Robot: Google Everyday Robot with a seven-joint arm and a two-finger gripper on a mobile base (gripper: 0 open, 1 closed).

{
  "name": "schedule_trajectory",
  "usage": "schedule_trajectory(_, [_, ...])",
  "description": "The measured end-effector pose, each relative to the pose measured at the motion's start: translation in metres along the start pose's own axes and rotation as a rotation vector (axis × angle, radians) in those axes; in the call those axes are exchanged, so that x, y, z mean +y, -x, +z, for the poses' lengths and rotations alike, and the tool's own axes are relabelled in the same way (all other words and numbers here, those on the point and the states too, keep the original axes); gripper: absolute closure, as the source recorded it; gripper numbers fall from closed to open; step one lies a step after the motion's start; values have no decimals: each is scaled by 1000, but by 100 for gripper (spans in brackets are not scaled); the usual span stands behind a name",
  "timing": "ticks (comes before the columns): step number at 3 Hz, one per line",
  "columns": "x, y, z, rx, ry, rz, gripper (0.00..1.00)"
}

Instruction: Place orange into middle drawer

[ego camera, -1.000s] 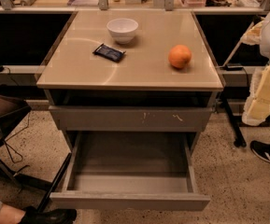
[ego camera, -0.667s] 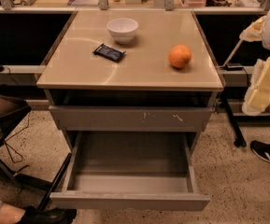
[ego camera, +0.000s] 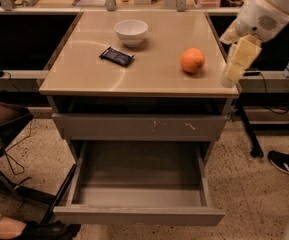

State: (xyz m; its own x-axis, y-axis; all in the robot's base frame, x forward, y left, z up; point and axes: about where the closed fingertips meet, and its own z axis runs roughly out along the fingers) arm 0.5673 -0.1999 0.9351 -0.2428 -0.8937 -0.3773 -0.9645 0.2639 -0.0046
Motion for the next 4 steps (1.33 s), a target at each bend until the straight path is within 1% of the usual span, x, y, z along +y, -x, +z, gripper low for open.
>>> schedule_trajectory(1, [-56, 27, 41, -59, 36, 16, 0])
schedule_trajectory(2, [-97, 55, 47, -120, -26, -5, 0])
schedule_trajectory(3, [-111, 69, 29, -156, -99, -26, 0])
schedule_trajectory(4, [-124, 38, 49, -201, -69, 57, 0])
